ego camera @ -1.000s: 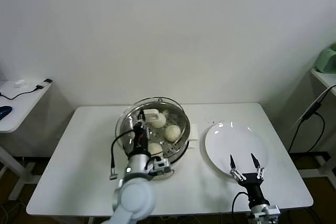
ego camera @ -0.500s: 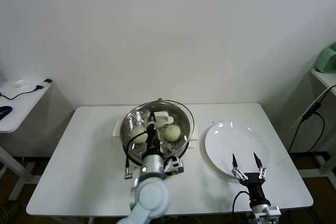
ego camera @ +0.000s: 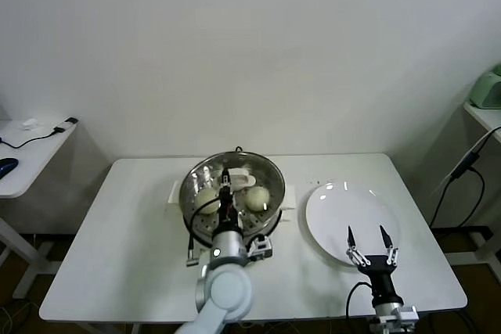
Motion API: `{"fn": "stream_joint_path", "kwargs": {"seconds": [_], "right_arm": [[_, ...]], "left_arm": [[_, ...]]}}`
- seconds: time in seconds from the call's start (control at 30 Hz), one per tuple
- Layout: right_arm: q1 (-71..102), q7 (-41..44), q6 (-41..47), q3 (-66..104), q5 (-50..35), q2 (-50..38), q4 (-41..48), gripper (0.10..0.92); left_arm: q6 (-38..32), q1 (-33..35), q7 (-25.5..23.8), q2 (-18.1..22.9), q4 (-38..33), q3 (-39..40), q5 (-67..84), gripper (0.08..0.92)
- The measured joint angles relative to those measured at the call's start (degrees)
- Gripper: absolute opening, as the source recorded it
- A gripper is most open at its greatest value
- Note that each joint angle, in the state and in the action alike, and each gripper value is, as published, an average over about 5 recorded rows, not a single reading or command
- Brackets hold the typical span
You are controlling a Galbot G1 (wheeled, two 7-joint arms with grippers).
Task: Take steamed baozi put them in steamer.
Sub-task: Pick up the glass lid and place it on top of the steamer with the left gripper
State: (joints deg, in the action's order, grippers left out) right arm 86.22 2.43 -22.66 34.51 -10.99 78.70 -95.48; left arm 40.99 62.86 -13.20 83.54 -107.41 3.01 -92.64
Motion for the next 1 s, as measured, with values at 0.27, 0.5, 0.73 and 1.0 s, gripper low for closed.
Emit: {"fn": "stream_joint_path", "kwargs": {"seconds": [0.27,0.5,0.73,1.0], "right_arm": [[0.2,0.0,-0.7,0.0,0.2,0.2,0.0,0.823],[0.2,0.0,-1.2,-0.2,0.8,0.6,-0.2,0.823],[0.2,0.0,-1.9,-0.4,1.4,1.0,-0.4,0.823],[0.3,0.1,-1.9,-0.7,1.5,1.1,-0.9,0.823]], "left_arm": [[-0.1,0.1,0.6,-0.5,0.7,-0.3,-0.1,0.133],[-0.5,0.5,1.2,-0.5,1.3,-0.7,-0.3,0.133],[-0.7,0.8,2.0,-0.9,1.4,-0.7,-0.3,0.185],[-0.8,1.2,1.8,-1.4,0.1,-0.5,1.0,0.406]]}}
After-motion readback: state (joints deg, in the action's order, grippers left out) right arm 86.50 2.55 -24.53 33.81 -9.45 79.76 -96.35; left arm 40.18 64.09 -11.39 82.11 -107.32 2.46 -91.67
